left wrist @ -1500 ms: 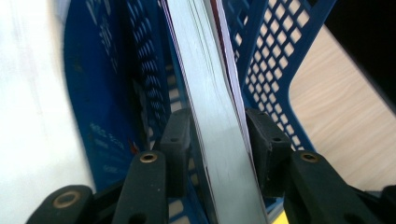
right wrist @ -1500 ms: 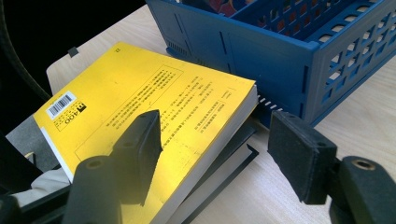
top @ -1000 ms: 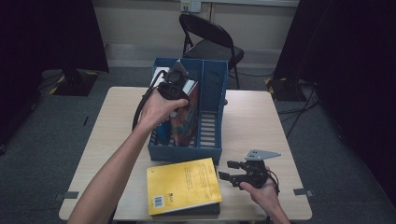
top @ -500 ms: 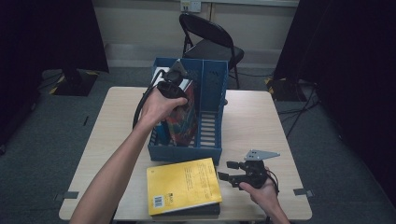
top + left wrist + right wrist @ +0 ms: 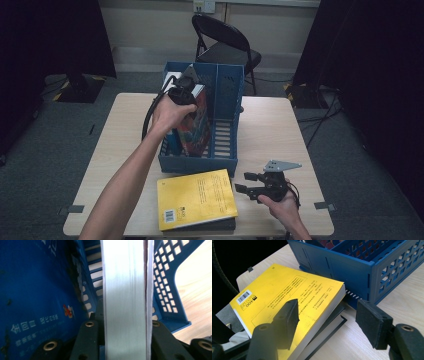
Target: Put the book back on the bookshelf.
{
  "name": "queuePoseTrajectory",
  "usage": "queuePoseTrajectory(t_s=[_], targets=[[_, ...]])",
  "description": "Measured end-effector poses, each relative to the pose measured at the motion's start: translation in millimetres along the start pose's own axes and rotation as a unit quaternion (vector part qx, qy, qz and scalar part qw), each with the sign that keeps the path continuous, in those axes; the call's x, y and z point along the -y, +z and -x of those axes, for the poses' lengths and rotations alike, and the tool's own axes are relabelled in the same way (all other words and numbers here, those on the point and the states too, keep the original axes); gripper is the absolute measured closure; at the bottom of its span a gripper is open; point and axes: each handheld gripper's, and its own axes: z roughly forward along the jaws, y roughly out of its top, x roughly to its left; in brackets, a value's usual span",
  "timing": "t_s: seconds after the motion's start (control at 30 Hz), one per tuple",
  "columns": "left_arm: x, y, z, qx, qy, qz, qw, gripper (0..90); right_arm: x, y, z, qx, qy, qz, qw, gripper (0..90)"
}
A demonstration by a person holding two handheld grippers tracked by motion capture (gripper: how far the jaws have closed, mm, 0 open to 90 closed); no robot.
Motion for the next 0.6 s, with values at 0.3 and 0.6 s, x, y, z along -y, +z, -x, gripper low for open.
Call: queuePoseTrajectory(t_s=[0.3,0.6], targets=[[-16.4,3.6,2.9,-0.033,-0.032,0.013,0.9989,74.1,0.2,0.0,0.2,-0.002,0.0,0.0,1.0,34.4],[-36.5,4.4,4.4,-0.053,-0.053,0.028,0.9968,74.0,0.5,0.0,0.5,-0.005,0.001,0.0,1.0,34.4]])
